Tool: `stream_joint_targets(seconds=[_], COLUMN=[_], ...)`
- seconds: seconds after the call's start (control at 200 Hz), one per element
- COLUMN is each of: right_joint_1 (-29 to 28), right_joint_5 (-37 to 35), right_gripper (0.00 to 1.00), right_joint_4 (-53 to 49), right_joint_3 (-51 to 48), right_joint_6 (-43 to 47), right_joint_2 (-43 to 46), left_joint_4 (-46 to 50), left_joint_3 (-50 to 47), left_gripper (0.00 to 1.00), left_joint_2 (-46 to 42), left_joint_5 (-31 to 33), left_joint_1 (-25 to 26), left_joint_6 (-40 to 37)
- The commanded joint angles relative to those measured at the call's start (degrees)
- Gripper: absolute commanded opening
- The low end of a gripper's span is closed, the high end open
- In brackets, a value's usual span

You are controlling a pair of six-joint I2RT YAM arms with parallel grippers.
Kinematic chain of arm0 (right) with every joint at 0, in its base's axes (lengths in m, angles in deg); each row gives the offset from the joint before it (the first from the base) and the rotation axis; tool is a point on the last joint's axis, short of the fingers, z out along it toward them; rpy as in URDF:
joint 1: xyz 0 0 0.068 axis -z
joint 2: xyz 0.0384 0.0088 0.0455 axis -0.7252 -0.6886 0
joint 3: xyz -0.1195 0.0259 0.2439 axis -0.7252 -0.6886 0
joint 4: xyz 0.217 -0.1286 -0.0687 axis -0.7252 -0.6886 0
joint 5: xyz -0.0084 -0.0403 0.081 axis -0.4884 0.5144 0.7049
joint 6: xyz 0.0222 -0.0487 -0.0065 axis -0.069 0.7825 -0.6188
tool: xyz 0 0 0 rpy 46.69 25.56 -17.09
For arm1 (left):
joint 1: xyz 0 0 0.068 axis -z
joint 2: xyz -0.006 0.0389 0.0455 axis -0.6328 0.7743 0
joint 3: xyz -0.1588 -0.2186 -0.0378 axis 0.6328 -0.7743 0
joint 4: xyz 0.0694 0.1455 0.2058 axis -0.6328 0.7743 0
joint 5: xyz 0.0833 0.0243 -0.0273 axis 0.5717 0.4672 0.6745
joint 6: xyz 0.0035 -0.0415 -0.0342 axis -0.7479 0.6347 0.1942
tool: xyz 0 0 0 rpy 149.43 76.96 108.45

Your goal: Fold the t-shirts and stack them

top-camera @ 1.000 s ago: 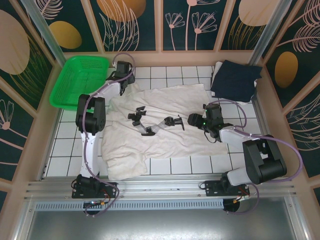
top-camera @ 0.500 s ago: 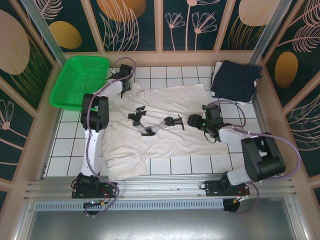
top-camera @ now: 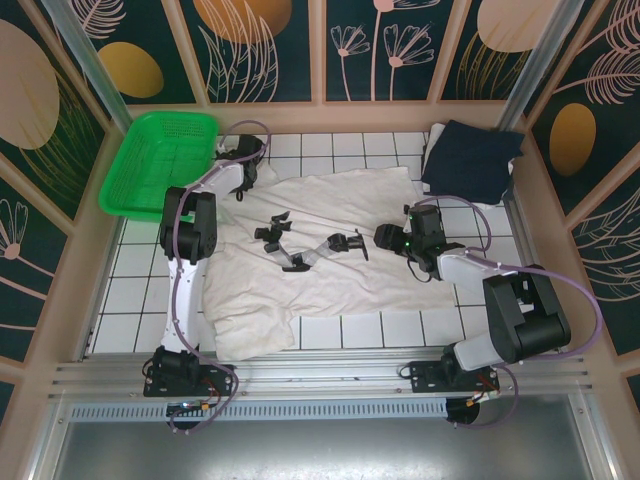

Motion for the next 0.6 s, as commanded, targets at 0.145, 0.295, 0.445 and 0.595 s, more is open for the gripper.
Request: stream_joint_targets(seconds=[0.145,0.295,0.445,0.595], right_joint_1=[-0.48,-0.48,-0.48,-0.49], right_joint_5=[-0.01,0.64,1.16,1.26], right_gripper=[0.68,0.68,0.68,0.68], right_joint_4=[2.49,2.87,3.14,2.29], right_joint_3=[-0.77,-0.57,-0.68,-0.34], right_joint_6=[0.37,0.22,0.02,0.32], right_joint_2=[-0.60,-1.50,-1.92,-1.98], left_joint_4=[6.95,4.48,4.75,5.68], left_joint_3=[-1.96,2.93,12.28,20.81], left_gripper=[0.57,0.61,0.67,0.71], left_joint_2=[-4.33,-6.06,-1.15,5.80], left_joint_5=[-0.61,-7.42,-11.61,-14.42], left_joint_1=[-0.87,0.03,2.22,3.41], left_joint_6=[0.95,-0.22,-0.56,0.25])
